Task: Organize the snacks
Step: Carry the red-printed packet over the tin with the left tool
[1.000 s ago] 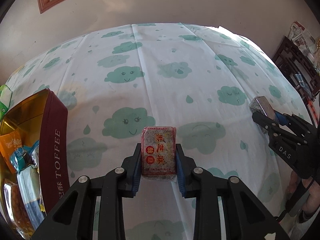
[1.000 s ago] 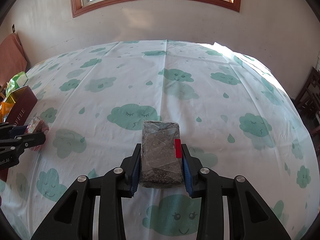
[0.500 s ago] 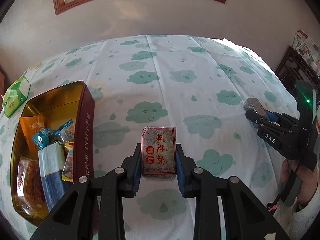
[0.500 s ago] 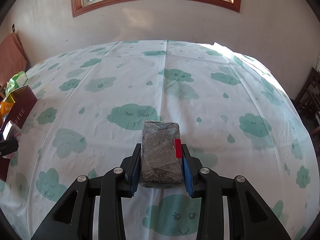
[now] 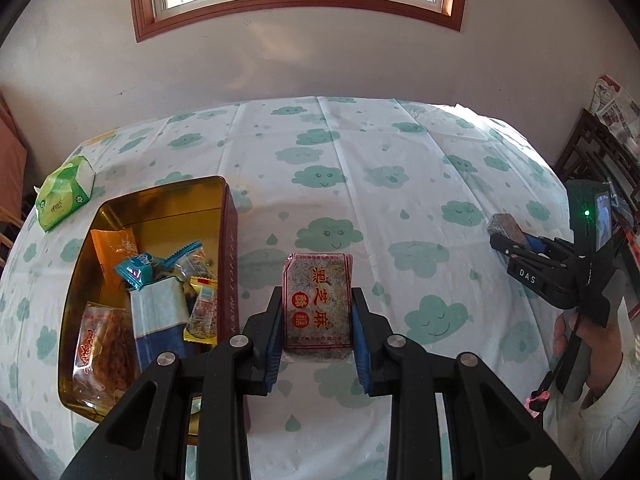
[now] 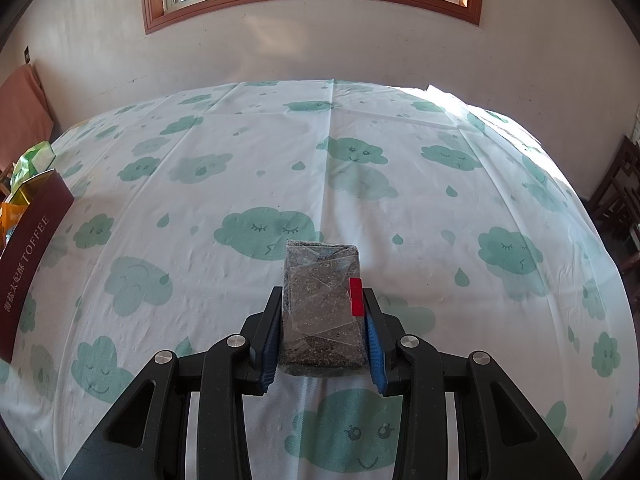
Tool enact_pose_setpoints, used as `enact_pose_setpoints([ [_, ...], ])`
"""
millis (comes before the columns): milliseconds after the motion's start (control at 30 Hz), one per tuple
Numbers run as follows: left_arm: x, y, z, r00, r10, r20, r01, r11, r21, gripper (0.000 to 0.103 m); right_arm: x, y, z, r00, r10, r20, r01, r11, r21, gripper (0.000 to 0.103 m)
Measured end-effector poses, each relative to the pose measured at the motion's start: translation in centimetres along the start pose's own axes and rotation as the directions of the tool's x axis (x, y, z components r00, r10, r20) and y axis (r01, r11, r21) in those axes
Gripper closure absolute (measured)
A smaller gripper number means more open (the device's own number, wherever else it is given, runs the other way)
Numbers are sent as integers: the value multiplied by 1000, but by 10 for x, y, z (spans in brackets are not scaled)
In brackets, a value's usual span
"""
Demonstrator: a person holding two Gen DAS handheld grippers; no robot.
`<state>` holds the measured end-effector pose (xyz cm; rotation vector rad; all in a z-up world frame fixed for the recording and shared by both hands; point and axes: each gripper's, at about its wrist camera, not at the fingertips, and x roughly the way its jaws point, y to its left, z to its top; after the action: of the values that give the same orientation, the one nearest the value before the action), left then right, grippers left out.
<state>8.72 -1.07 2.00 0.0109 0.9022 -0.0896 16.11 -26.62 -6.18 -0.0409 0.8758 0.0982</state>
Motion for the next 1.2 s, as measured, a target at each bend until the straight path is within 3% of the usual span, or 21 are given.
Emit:
enact_pose_setpoints([
  [367, -15, 57, 9, 996, 87, 26, -85, 994, -62, 76, 0, 0, 0, 1000, -1, -1, 1, 1000, 0, 66],
  [867, 9, 136, 9, 979, 202, -37, -205, 969, -136, 76, 0, 0, 0, 1000, -2, -1, 2, 1000, 0, 66],
  [1200, 41, 164, 13, 980, 175, -91, -189, 968, -166, 76, 0, 0, 0, 1000, -3, -1, 3, 1000, 0, 66],
])
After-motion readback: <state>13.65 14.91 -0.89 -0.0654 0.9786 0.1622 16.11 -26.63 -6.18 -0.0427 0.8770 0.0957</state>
